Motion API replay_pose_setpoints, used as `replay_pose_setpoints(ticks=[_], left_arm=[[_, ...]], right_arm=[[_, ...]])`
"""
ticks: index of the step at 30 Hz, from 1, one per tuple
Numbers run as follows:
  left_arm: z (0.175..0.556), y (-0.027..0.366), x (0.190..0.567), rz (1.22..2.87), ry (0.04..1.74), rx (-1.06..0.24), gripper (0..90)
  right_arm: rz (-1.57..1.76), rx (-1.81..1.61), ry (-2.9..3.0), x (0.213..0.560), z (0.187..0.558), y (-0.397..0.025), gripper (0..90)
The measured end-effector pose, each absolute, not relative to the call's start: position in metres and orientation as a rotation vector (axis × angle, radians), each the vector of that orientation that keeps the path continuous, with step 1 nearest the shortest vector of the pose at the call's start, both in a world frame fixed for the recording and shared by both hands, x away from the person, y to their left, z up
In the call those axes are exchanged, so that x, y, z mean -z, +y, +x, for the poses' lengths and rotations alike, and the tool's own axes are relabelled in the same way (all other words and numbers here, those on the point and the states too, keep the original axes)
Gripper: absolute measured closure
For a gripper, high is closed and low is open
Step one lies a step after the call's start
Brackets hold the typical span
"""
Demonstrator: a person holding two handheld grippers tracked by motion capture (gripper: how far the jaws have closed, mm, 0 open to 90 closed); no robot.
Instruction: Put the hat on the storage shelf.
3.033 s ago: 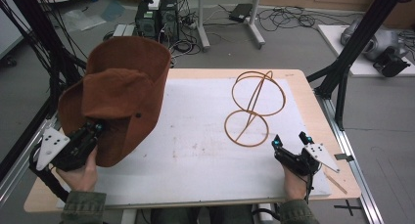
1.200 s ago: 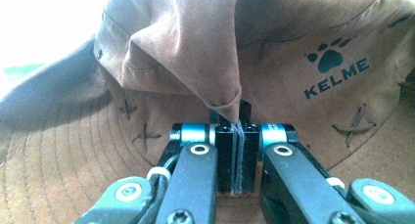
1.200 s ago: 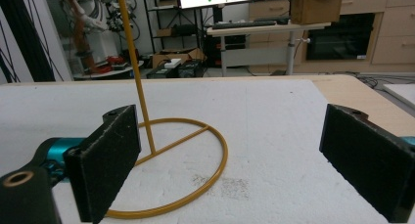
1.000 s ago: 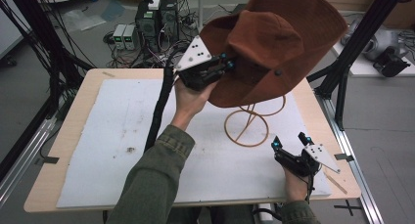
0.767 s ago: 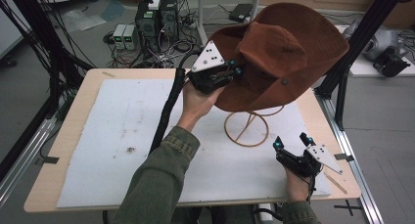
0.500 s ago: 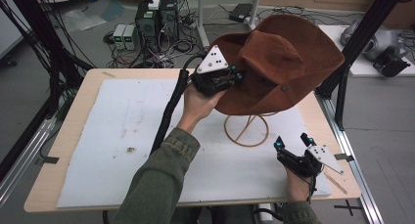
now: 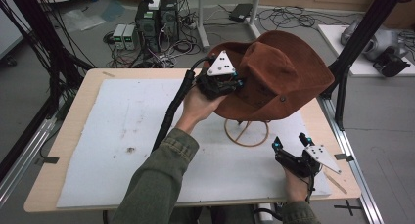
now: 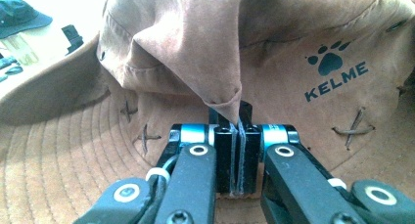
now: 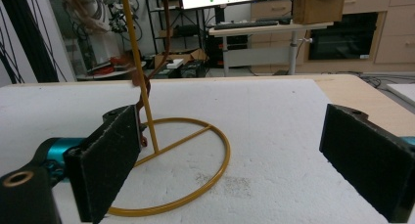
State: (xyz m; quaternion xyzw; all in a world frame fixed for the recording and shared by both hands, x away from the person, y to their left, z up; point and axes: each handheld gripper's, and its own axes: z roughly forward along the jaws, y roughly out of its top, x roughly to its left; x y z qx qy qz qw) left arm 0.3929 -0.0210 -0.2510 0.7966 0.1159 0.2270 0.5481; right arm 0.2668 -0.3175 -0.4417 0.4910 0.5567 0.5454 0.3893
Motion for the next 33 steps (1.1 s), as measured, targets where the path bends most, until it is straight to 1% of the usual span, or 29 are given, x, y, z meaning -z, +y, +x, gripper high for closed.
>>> replay_pose_setpoints(ticks=[5,9,12,18,20,22,23,24,29,33], left_arm=[[0.390,-0.022,0.252,1.907,0.270,-0.526,84.9],[0.389,-0.021,0.252,1.906,0.288,-0.493,76.5],[0.390,-0.019,0.254,1.902,0.317,-0.502,65.2],[0.388,-0.005,0.254,1.830,0.355,-0.495,37.1],[0.386,0.000,0.253,1.802,0.356,-0.504,31.1],[0.384,0.007,0.250,1.770,0.372,-0.520,21.5],[0.383,0.010,0.249,1.753,0.386,-0.528,18.6],[0.383,0.013,0.248,1.740,0.394,-0.533,17.1],[0.378,0.034,0.244,1.684,0.432,-0.550,16.3],[0.376,0.054,0.242,1.656,0.474,-0.588,15.5]], right_arm=[[1.252,-1.389,1.414,0.442,0.267,-0.318,7.4],[1.250,-1.391,1.411,0.442,0.267,-0.318,7.4],[1.252,-1.390,1.410,0.442,0.267,-0.318,7.4],[1.251,-1.388,1.408,0.442,0.266,-0.319,7.4],[1.251,-1.383,1.409,0.442,0.267,-0.319,7.4],[1.249,-1.383,1.411,0.442,0.267,-0.319,7.4],[1.248,-1.384,1.412,0.442,0.267,-0.318,7.4],[1.250,-1.383,1.413,0.442,0.267,-0.318,7.4],[1.244,-1.367,1.432,0.443,0.267,-0.316,7.4],[1.239,-1.368,1.435,0.443,0.266,-0.313,7.4]])
